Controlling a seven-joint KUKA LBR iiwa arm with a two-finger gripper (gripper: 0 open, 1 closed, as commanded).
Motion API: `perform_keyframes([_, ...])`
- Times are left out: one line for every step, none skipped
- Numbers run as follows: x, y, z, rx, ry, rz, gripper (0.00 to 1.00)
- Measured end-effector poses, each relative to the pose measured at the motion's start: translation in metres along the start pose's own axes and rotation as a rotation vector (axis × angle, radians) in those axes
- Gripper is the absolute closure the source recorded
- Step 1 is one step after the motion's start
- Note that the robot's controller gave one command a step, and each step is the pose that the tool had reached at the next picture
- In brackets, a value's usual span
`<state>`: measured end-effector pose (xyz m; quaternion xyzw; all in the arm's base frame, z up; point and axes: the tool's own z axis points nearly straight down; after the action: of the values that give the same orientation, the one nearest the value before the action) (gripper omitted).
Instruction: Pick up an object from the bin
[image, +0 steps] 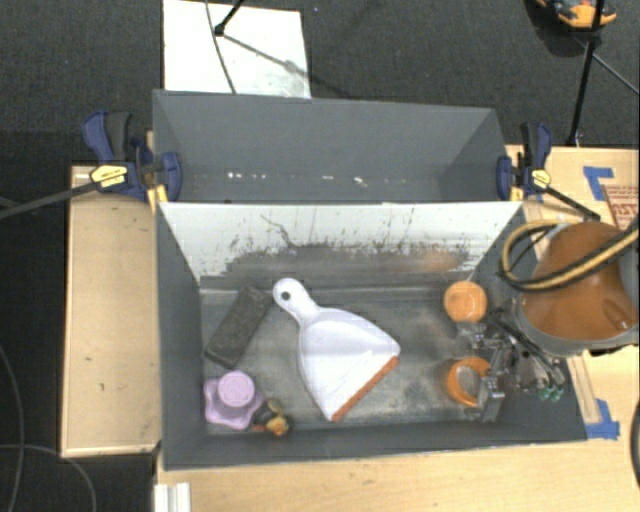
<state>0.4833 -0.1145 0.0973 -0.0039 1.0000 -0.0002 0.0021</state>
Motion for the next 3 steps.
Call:
perform_keyframes([0.001, -0.021, 0.026, -0.001, -0.002, 0.034, 1.00])
perform_keyframes([0.001, -0.021, 0.026, -0.001, -0.002, 0.034, 1.00])
perform_keyframes([-0.002, -0.024, -0.033, -0.002, 0.008, 0.039, 1.00])
